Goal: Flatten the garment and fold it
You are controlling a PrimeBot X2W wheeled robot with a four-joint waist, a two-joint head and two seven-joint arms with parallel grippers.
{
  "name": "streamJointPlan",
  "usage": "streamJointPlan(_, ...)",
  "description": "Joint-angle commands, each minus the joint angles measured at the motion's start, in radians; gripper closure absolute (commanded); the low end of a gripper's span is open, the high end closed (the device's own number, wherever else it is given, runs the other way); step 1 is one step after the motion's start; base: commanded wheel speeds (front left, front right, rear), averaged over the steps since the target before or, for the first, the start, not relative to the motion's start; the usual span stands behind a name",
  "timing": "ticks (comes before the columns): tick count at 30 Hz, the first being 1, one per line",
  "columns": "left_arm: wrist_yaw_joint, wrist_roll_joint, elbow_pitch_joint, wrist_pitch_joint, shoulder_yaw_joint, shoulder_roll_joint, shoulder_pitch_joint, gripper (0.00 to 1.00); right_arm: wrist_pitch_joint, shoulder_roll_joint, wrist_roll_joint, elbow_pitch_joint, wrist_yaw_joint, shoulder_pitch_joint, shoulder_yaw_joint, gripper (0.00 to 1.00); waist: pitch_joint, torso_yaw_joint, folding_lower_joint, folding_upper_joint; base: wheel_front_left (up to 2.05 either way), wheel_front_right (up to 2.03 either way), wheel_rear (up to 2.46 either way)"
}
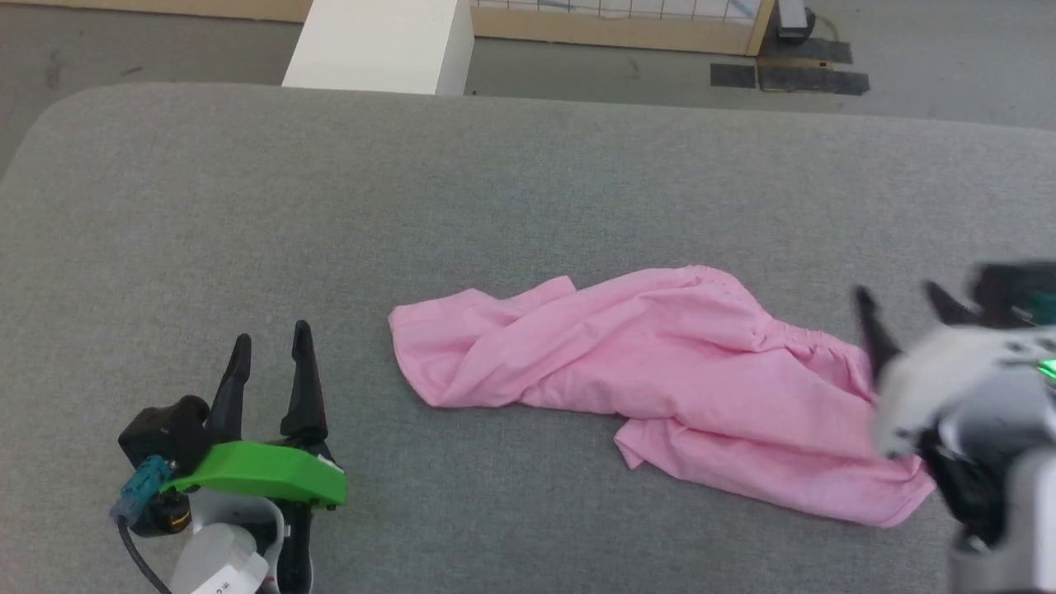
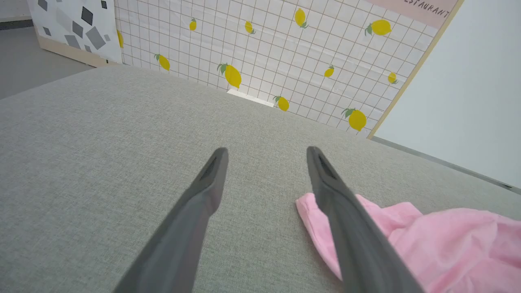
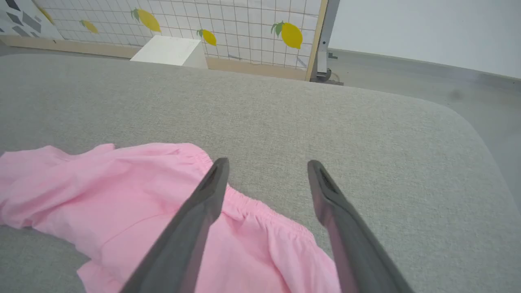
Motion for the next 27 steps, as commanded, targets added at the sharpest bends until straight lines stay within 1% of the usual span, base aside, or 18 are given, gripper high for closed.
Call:
streamJointPlan(1,-0.002,-0.007,0.003,0.001,-0.003,0.002,-0.001,0.0,0.024,0.0,-0.022,0.032,-0.001,-0.05,0.058,0.0,0.021,0.014,0.0,0.0079,0.0,0.0,0.0)
streamJointPlan(3,-0.005,-0.01,0.007,0.0,-0.007,0.001,-0.01,0.0,0.06,-0.014,-0.033,0.095,-0.001,-0.114,0.136,0.0,0.036,0.026,0.0,0.0079,0.0,0.0,0.0)
streamJointPlan(4,-0.006,-0.011,0.008,0.0,-0.009,0.001,-0.014,0.0,0.067,-0.019,-0.036,0.117,-0.001,-0.138,0.158,0.0,0.043,0.03,0.0,0.0079,0.0,0.0,0.0)
streamJointPlan(5,-0.009,-0.014,0.011,0.0,-0.012,0.0,-0.022,0.0,0.081,-0.031,-0.038,0.168,-0.001,-0.185,0.2,0.0,0.058,0.04,0.0,0.0079,0.0,0.0,0.0)
streamJointPlan(9,-0.017,-0.023,0.023,-0.002,-0.022,-0.003,-0.046,0.0,0.121,-0.051,-0.052,0.34,-0.001,-0.312,0.287,0.0,0.096,0.07,0.0,0.0079,0.0,0.0,0.0)
streamJointPlan(15,-0.026,-0.032,0.041,-0.006,-0.031,-0.007,-0.073,0.0,0.192,-0.054,-0.112,0.564,-0.001,-0.43,0.314,0.0,0.13,0.106,0.0,0.0079,0.0,0.0,0.0)
streamJointPlan(19,-0.029,-0.033,0.055,-0.008,-0.03,-0.008,-0.076,0.0,0.227,-0.045,-0.094,0.649,-0.001,-0.453,0.328,0.0,0.126,0.111,0.0,0.0079,0.0,0.0,0.0)
streamJointPlan(20,-0.028,-0.033,0.058,-0.009,-0.03,-0.008,-0.075,0.0,0.231,-0.044,-0.086,0.659,-0.001,-0.455,0.327,0.55,0.123,0.11,0.0,0.0079,0.0,0.0,0.0)
streamJointPlan(21,-0.028,-0.032,0.062,-0.009,-0.029,-0.008,-0.073,0.0,0.225,-0.043,-0.074,0.663,-0.001,-0.459,0.326,0.96,0.118,0.106,0.0,0.0079,0.0,0.0,0.0)
streamJointPlan(22,-0.028,-0.032,0.064,-0.01,-0.028,-0.008,-0.071,0.0,0.212,-0.043,-0.066,0.661,-0.001,-0.463,0.325,1.0,0.114,0.102,0.0,0.0079,0.0,0.0,0.0)
streamJointPlan(24,-0.027,-0.03,0.067,-0.01,-0.028,-0.007,-0.065,0.0,0.179,-0.047,-0.05,0.649,-0.001,-0.473,0.321,1.0,0.101,0.089,0.0,0.0079,0.0,0.0,0.0)
streamJointPlan(27,-0.026,-0.027,0.069,-0.011,-0.028,-0.004,-0.058,0.0,0.099,-0.049,-0.022,0.605,-0.001,-0.495,0.3,1.0,0.08,0.064,0.0,0.0079,0.0,0.0,0.0)
